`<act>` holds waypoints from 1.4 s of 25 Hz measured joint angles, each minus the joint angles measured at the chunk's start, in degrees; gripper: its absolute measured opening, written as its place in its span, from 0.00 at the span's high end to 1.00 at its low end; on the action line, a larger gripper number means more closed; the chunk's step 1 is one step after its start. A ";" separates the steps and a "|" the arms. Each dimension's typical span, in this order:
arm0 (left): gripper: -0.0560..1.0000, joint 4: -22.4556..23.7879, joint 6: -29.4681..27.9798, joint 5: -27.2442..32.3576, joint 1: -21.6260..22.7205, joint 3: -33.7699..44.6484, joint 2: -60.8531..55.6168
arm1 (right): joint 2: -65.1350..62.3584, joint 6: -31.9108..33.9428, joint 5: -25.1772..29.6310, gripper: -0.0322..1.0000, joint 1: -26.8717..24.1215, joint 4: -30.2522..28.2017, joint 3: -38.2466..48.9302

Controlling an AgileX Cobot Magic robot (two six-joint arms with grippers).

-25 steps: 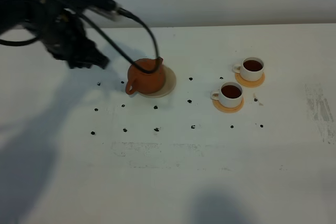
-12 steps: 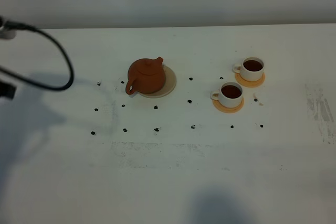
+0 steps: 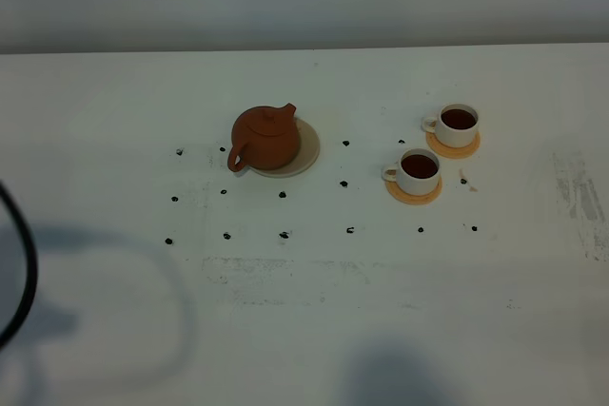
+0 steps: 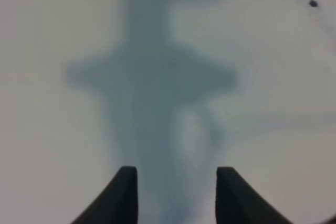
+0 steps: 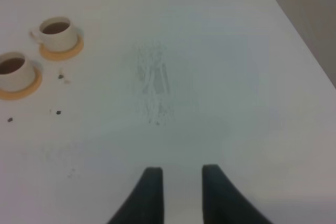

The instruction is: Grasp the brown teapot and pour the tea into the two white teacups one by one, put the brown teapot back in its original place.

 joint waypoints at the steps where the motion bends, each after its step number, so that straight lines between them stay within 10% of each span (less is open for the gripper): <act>1: 0.63 -0.39 0.00 1.59 0.00 0.06 -2.58 | 0.00 0.00 0.00 0.76 0.00 0.00 0.00; 19: 0.63 -4.63 -5.07 -7.11 0.00 20.41 -32.11 | 0.00 0.00 0.00 0.76 0.00 0.00 0.00; 35: 0.63 -1.85 -7.65 -5.85 -0.62 22.16 -44.72 | 0.00 0.00 0.00 0.76 0.00 0.00 0.00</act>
